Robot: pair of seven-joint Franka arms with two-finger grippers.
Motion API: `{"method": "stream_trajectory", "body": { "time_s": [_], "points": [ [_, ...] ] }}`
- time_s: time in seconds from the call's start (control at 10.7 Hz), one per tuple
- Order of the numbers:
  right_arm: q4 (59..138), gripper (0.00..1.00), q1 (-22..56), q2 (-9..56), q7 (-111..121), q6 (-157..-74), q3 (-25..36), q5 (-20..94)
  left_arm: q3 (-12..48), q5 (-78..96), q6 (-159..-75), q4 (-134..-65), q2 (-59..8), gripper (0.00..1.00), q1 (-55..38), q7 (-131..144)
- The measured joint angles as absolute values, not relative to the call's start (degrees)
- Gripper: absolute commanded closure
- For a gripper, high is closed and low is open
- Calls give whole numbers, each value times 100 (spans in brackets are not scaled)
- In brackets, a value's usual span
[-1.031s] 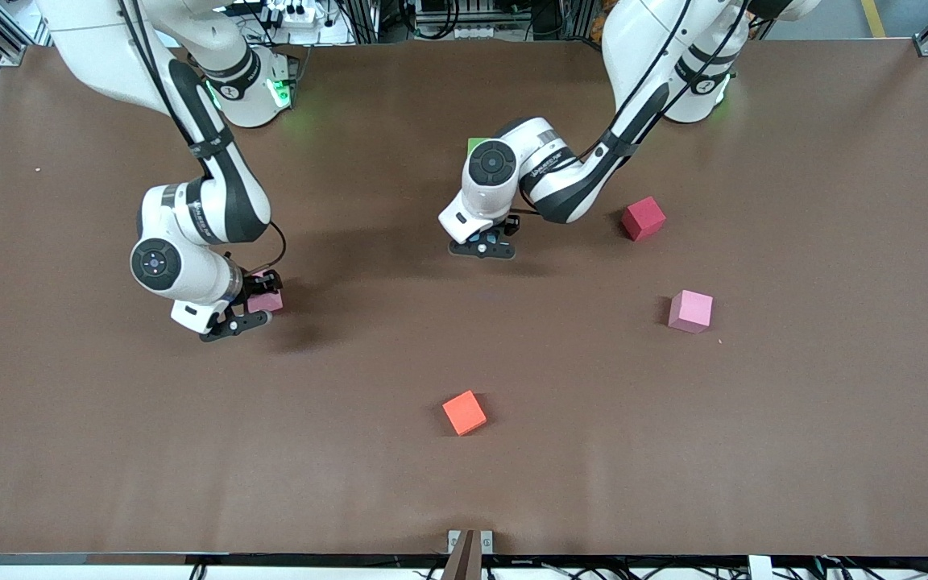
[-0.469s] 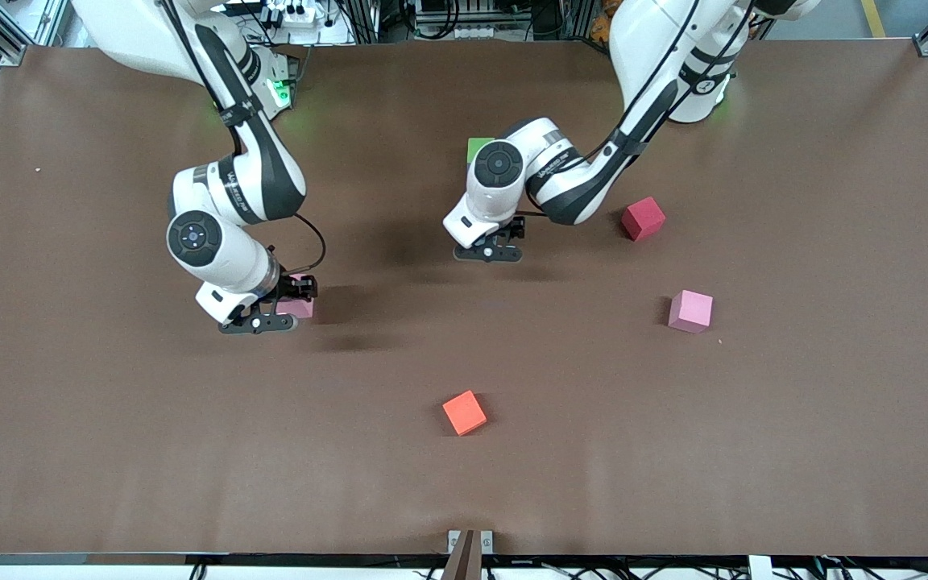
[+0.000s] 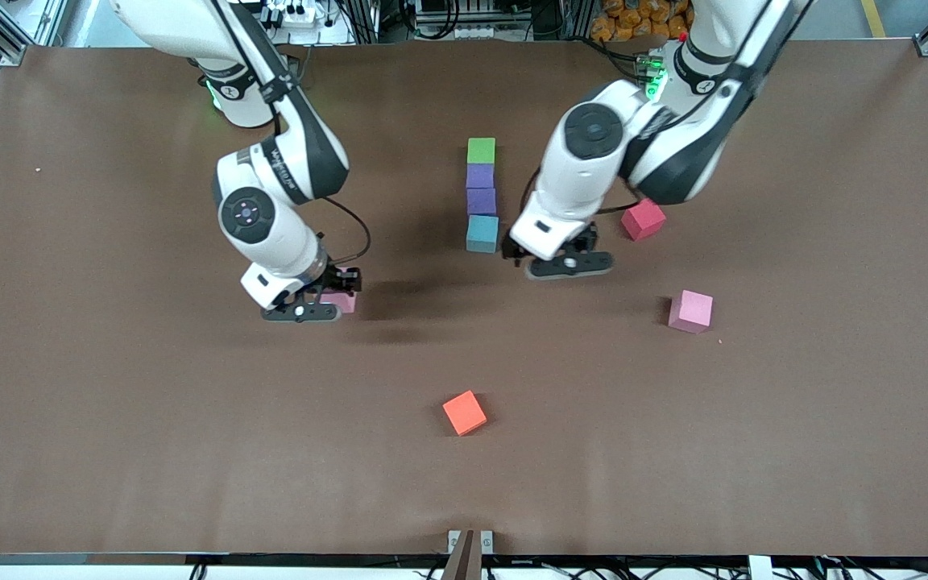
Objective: Arrange blocks into number 1
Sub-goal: 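Place the pink cube after cyan with the right gripper while the left gripper withdraws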
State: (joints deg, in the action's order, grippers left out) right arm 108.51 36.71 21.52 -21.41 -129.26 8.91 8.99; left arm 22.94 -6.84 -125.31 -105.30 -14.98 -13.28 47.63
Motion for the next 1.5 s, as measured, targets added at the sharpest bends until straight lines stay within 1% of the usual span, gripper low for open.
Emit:
{"method": "stream_trajectory", "body": {
  "time_s": [0.28, 0.56, 0.75, 1.03, 1.31, 1.5],
  "points": [
    [9940, 38, 4302, 2787, -2451, -12965, 885, 947, 2250, -684, -12523, -10534, -1010, 0, -352, 3858],
    [9089, 38, 4890, 3522, -3206, -12975, 886, 995, 2086, -684, -12269, -10452, -767, 0, 468, 2590],
    [8919, 38, 5075, 3723, -3325, -12978, 888, 1143, 1749, -674, -11911, -10207, -734, 0, 614, 2102],
    [8907, 38, 5331, 3878, -3336, -12983, 884, 1247, 1418, -622, -11421, -9843, -652, 0, 607, 1450],
    [8906, 38, 5521, 4113, -3353, -13116, 885, 1253, 900, -29, -11128, -9763, -476, 0, 619, 353],
    [8905, 38, 5601, 4152, -3353, -13151, 883, 1301, 818, -7, -10508, -9503, -420, 0, 680, 316]
  ]
}}
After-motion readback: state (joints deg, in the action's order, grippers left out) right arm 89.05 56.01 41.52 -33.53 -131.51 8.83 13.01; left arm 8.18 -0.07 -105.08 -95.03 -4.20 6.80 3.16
